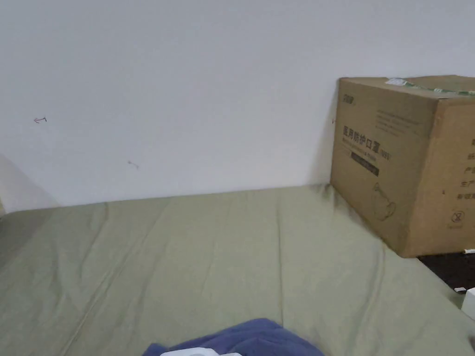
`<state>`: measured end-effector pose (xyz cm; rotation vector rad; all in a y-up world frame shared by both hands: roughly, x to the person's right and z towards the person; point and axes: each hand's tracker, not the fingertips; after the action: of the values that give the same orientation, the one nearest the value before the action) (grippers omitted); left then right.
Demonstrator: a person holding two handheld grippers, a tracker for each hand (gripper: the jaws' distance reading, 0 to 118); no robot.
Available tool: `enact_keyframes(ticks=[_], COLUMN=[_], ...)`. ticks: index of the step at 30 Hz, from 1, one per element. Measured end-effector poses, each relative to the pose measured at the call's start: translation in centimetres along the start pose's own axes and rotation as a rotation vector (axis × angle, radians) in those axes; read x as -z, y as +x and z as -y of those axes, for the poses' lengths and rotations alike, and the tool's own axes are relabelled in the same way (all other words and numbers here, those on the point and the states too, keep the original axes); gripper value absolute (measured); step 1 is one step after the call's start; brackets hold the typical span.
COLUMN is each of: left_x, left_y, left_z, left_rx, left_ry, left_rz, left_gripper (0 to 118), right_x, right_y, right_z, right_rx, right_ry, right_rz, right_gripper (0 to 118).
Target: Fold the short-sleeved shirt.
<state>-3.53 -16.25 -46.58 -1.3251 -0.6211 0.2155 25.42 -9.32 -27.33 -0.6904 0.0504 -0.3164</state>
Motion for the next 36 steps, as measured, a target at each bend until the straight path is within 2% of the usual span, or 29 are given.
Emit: enact_keyframes(ticks=[3, 8, 9, 10, 13, 15, 17, 19, 22, 26, 28, 31, 32, 33, 34, 35, 36], left_x=[-4.2, -16.3, -17.9, -19.2, -20.8, -20.0, -19.1, -18.4, -18.3, -20.1, -20.4, -16.7, -14.7, -13.1, -11.6, -9.7, -7.8], left_y=[-1.0, -0.1, 0.0, 0.0, 0.6, 0.7, 0.2, 0.0, -0.5, -0.9, -2.6, -8.2, -10.1, -11.5, -12.7, -13.8, -14.8], left_z=[0.0, 3.4, 4.9, 6.8, 12.7, 15.8, 18.6, 20.1, 20.2, 15.5, 9.6, 0.6, -1.7, -3.0, -4.3, -5.5, -5.9], left_rx=[-0.007, 0.054, 0.059, 0.077, 0.151, 0.192, 0.162, 0.098, 0.071, 0.076, 0.025, -0.171, -0.185, -0.177, -0.202, -0.209, -0.204], left_ry=[0.123, 0.605, 0.697, 0.794, 1.036, 1.112, 1.144, 1.146, 1.120, 1.083, 0.874, 0.407, 0.361, 0.340, 0.336, 0.310, 0.293], left_rz=[0.007, -0.027, -0.049, -0.076, -0.278, -0.447, -0.454, -0.488, -0.449, -0.415, -0.337, -0.238, -0.191, -0.196, -0.277, -0.353, -0.351], left_gripper=[106, 106, 103, 94, 2, 0, 0, 0, 0, 0, 0, 0, 0, 12, 48, 112, 117], right_x=[0.5, -0.4, -0.8, -1.3, -3.0, -3.7, -4.0, -4.3, -4.0, -3.5, -3.4, -2.4, -1.9, -1.5, -0.9, -0.4, 0.1], right_y=[-0.7, -3.1, -3.6, -4.2, -6.0, -6.8, -7.5, -8.0, -8.1, -8.0, -7.8, -7.6, -7.4, -7.3, -7.1, -6.9, -6.8], right_z=[-0.1, -2.0, -2.3, -2.5, -2.2, -1.7, -1.2, -0.9, -1.4, -2.1, -2.3, -2.8, -2.9, -3.0, -3.0, -3.1, -3.1], right_rx=[0.002, -0.026, -0.040, -0.055, -0.089, -0.101, -0.110, -0.105, -0.100, -0.116, -0.109, -0.113, -0.114, -0.113, -0.110, -0.108, -0.107], right_ry=[-0.008, 0.094, 0.131, 0.184, 0.371, 0.477, 0.548, 0.573, 0.541, 0.482, 0.465, 0.421, 0.404, 0.389, 0.373, 0.356, 0.338], right_rz=[-0.014, -0.072, -0.079, -0.081, -0.075, -0.077, -0.034, 0.001, -0.030, -0.036, -0.050, -0.060, -0.067, -0.074, -0.081, -0.082, -0.079], right_gripper=[0, 0, 0, 0, 0, 0, 0, 0, 0, 0, 0, 0, 0, 0, 0, 0, 0])
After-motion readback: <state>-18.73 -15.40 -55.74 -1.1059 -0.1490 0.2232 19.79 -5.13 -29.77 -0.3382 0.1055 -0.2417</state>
